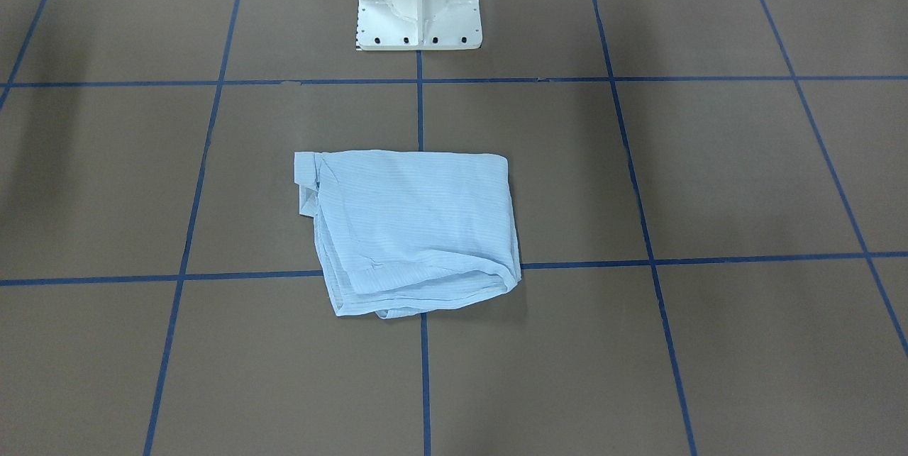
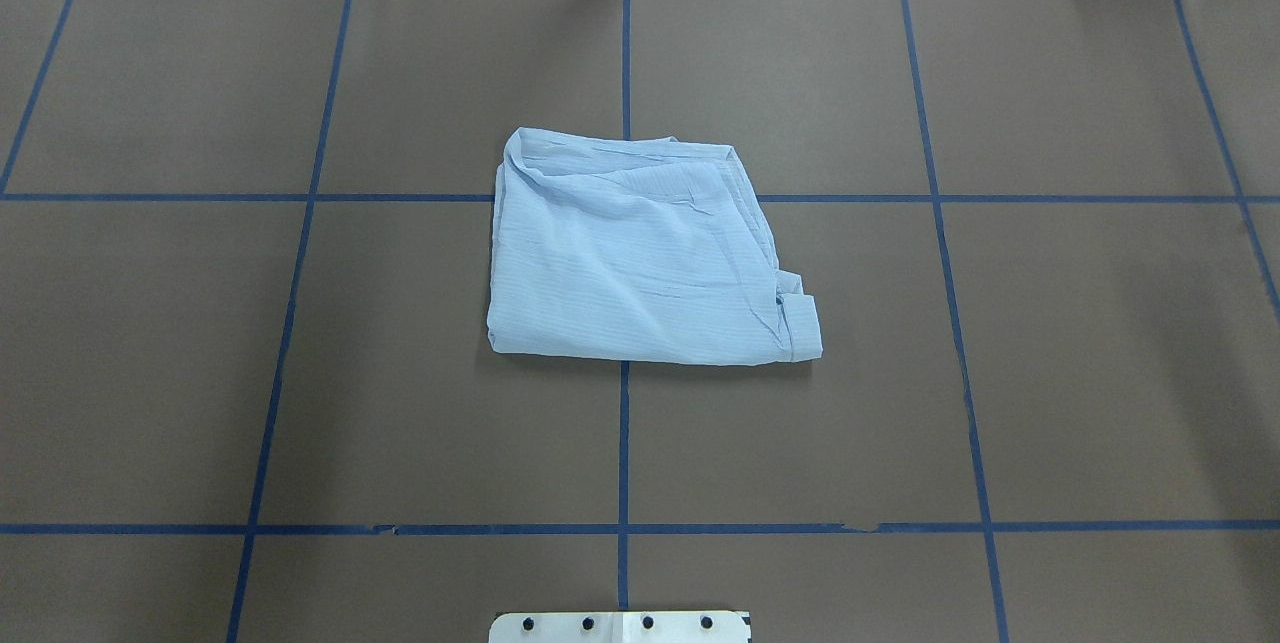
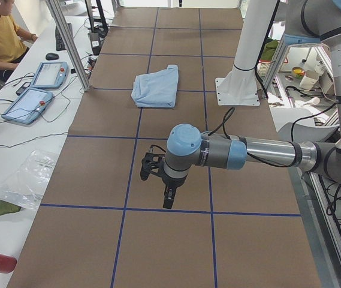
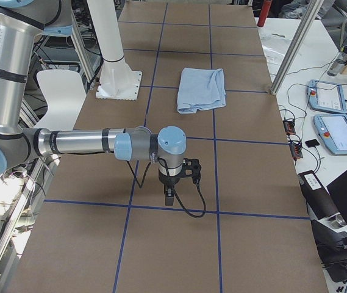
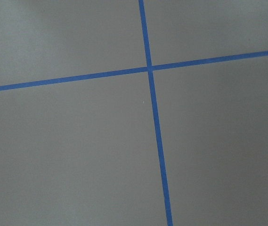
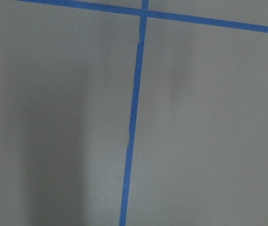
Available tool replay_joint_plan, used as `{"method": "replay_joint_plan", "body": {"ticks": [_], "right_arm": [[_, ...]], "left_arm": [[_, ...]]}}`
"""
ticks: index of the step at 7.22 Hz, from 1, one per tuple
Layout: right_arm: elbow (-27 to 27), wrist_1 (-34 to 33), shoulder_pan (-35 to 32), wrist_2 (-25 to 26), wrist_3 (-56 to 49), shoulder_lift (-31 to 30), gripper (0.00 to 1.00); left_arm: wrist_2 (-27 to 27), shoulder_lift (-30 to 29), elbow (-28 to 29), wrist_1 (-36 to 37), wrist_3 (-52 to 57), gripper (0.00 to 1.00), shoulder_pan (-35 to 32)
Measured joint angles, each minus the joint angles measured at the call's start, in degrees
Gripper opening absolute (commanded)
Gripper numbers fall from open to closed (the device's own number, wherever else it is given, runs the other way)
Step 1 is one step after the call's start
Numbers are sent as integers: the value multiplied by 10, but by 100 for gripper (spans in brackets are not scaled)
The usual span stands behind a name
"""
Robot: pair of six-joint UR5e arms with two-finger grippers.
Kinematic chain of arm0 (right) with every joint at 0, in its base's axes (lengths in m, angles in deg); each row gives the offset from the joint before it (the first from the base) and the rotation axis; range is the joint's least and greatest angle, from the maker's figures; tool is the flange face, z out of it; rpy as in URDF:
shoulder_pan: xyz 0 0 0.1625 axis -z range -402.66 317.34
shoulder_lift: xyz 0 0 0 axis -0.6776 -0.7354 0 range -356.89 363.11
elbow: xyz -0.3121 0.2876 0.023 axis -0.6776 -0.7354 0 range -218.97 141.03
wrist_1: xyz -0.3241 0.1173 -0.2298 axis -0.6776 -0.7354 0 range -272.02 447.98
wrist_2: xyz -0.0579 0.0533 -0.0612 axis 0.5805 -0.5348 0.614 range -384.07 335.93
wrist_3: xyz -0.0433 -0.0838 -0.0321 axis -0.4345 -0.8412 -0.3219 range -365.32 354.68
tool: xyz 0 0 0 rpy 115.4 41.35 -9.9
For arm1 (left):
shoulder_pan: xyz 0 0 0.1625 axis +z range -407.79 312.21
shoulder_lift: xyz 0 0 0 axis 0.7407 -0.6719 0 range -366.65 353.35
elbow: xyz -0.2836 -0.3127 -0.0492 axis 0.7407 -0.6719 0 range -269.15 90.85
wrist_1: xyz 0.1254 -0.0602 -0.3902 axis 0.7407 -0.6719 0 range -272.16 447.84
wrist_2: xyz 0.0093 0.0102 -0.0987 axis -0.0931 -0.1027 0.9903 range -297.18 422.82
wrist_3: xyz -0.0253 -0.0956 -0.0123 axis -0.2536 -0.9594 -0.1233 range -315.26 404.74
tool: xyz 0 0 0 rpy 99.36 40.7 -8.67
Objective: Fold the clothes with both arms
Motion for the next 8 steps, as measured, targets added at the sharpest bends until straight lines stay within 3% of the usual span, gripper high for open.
{"method": "replay_joint_plan", "body": {"ticks": [8], "right_arm": [[4, 0, -3, -6, 3, -1, 100]], "left_arm": [[-1, 7, 13, 3, -3, 100, 0]]}}
